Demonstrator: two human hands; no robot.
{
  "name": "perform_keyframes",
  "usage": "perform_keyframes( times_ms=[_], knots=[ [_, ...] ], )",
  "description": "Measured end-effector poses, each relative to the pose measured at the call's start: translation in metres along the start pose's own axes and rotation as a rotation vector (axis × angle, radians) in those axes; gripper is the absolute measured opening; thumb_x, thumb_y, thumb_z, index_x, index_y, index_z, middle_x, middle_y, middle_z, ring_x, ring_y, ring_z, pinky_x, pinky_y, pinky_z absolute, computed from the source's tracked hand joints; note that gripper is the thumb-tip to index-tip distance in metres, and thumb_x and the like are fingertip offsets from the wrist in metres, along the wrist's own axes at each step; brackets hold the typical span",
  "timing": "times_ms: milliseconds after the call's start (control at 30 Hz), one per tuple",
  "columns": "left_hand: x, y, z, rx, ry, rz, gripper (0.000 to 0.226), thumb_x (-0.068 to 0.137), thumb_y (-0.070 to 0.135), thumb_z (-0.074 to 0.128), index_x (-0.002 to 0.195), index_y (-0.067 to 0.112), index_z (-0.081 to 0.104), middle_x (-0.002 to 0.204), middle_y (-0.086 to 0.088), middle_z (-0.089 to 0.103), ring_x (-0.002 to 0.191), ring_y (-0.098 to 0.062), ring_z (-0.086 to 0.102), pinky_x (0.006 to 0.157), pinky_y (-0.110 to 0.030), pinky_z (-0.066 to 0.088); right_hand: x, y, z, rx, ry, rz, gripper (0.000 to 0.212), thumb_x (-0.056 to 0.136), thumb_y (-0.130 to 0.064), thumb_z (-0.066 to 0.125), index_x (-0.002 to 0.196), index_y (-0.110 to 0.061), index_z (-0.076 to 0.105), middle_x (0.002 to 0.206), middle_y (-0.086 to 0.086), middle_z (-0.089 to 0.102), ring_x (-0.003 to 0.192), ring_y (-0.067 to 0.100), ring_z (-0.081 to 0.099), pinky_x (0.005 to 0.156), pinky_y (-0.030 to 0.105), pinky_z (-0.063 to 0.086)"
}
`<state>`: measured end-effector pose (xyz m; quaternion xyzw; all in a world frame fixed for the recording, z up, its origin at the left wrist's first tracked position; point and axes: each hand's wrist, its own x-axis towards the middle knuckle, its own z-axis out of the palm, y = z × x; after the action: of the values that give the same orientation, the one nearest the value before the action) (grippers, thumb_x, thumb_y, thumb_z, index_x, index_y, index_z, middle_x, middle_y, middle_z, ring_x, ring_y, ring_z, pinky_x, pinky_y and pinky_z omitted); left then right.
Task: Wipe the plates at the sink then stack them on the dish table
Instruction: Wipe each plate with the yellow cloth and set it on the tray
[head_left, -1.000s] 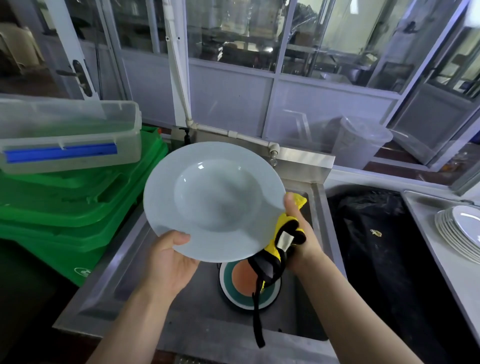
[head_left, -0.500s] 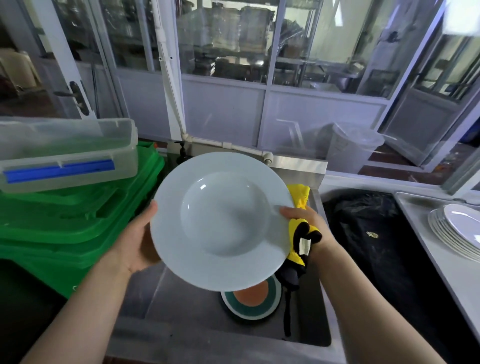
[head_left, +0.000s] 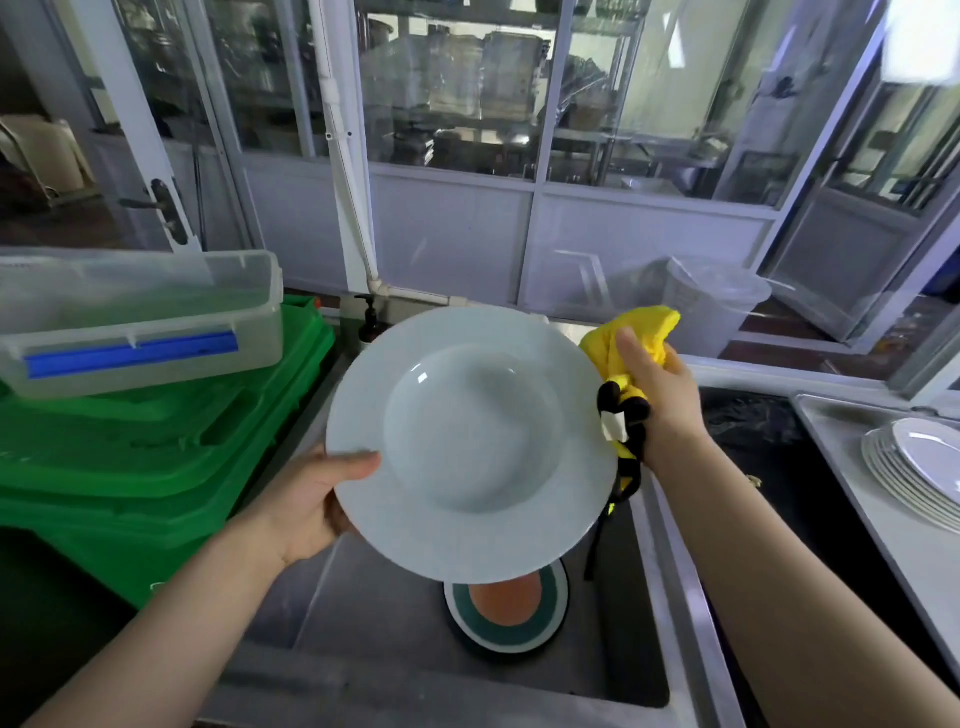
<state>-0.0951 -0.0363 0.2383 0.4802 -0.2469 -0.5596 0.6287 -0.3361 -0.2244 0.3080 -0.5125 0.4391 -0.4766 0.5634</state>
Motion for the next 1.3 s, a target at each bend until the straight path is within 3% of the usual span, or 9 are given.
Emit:
perform_keyframes(
  times_ms=[133, 233, 433, 733, 867, 1000, 1067, 1167, 1300],
  knots=[
    [0.001, -0.001, 0.015, -0.017, 0.056, 0.154, 0.047, 0.065, 0.011, 0.066, 0.111, 0.022, 0.067, 0.103, -0.007, 0.074, 0.088, -0.024, 0.072, 0.063, -0.038, 0.059, -0.013, -0.002, 0.012, -0.599, 0.067, -0.55, 0.022, 0.097, -0.036, 0.049, 0.101, -0.015, 0.057, 0.072, -0.012, 0.066, 0.072, 0.001, 0.06, 0.065, 0.013, 0.039],
    [-0.001, -0.002, 0.028, -0.008, 0.077, 0.264, 0.038, 0.068, 0.013, 0.065, 0.098, 0.034, 0.073, 0.101, 0.001, 0.074, 0.089, -0.017, 0.071, 0.058, -0.036, 0.057, -0.02, 0.004, 0.018, -1.064, 0.034, -0.845, 0.042, 0.095, -0.036, 0.055, 0.128, -0.011, 0.057, 0.122, 0.009, 0.061, 0.104, 0.037, 0.052, 0.09, 0.039, 0.038],
    [0.004, -0.011, 0.051, -0.077, 0.17, 0.383, 0.051, 0.072, 0.014, 0.065, 0.122, 0.026, 0.06, 0.111, -0.002, 0.071, 0.097, -0.02, 0.07, 0.059, -0.041, 0.056, -0.062, 0.014, 0.056, -1.149, -0.205, -1.001, 0.043, 0.087, -0.047, 0.048, 0.108, -0.017, 0.071, 0.108, -0.002, 0.069, 0.095, 0.034, 0.06, 0.074, 0.041, 0.048],
    [0.007, -0.012, 0.072, 0.039, 0.206, 0.48, 0.038, 0.076, 0.012, 0.059, 0.109, 0.03, 0.068, 0.107, -0.008, 0.072, 0.098, -0.026, 0.069, 0.064, -0.048, 0.056, -0.068, 0.025, 0.08, -0.876, -0.215, -0.927, 0.031, 0.095, -0.033, 0.051, 0.103, -0.007, 0.065, 0.102, 0.006, 0.069, 0.092, 0.035, 0.057, 0.078, 0.04, 0.046],
    [0.002, -0.02, 0.081, 0.286, 0.27, 0.53, 0.031, 0.075, 0.016, 0.058, 0.102, 0.025, 0.07, 0.099, 0.002, 0.074, 0.096, -0.018, 0.069, 0.08, -0.041, 0.057, -0.052, 0.022, 0.083, -0.699, -0.087, -0.522, 0.027, 0.101, -0.033, 0.039, 0.087, -0.013, 0.05, 0.075, 0.004, 0.058, 0.076, 0.031, 0.051, 0.061, 0.034, 0.026],
    [0.0, -0.022, 0.083, 0.583, 0.274, 0.554, 0.014, 0.08, 0.015, 0.063, 0.083, 0.027, 0.07, 0.077, 0.015, 0.073, 0.07, 0.002, 0.066, 0.057, -0.017, 0.051, -0.043, 0.012, 0.084, -0.46, -0.021, -0.158, 0.038, 0.102, -0.035, 0.034, 0.072, -0.014, 0.044, 0.062, -0.005, 0.044, 0.058, 0.015, 0.041, 0.059, 0.033, 0.026],
    [0.004, -0.027, 0.078, 0.774, 0.294, 0.552, 0.015, 0.086, 0.015, 0.064, 0.072, 0.02, 0.064, 0.057, 0.011, 0.065, 0.051, -0.002, 0.058, 0.045, -0.02, 0.043, -0.041, 0.005, 0.083, -0.239, -0.024, -0.01, 0.044, 0.101, -0.037, 0.036, 0.063, -0.015, 0.038, 0.056, -0.003, 0.037, 0.057, 0.019, 0.036, 0.057, 0.03, 0.031],
    [0.005, -0.021, 0.077, 1.071, 0.27, 0.596, 0.019, 0.089, 0.013, 0.06, 0.107, 0.012, 0.064, 0.061, -0.007, 0.064, 0.049, -0.021, 0.057, 0.044, -0.035, 0.047, -0.044, -0.006, 0.073, -0.039, -0.078, 0.129, 0.055, 0.091, -0.06, 0.041, 0.065, -0.014, 0.051, 0.046, -0.005, 0.05, 0.052, 0.016, 0.053, 0.052, 0.024, 0.042],
    [0.002, -0.003, 0.08, 1.441, 0.107, 0.809, 0.09, 0.08, 0.003, 0.063, 0.149, 0.037, 0.017, 0.05, 0.007, 0.044, 0.034, 0.003, 0.028, 0.03, -0.009, 0.026, -0.046, -0.018, 0.058, 0.083, -0.347, 0.158, 0.057, 0.075, -0.068, 0.06, 0.091, -0.013, 0.062, 0.064, 0.0, 0.072, 0.059, 0.014, 0.07, 0.046, 0.023, 0.053]
  ],
)
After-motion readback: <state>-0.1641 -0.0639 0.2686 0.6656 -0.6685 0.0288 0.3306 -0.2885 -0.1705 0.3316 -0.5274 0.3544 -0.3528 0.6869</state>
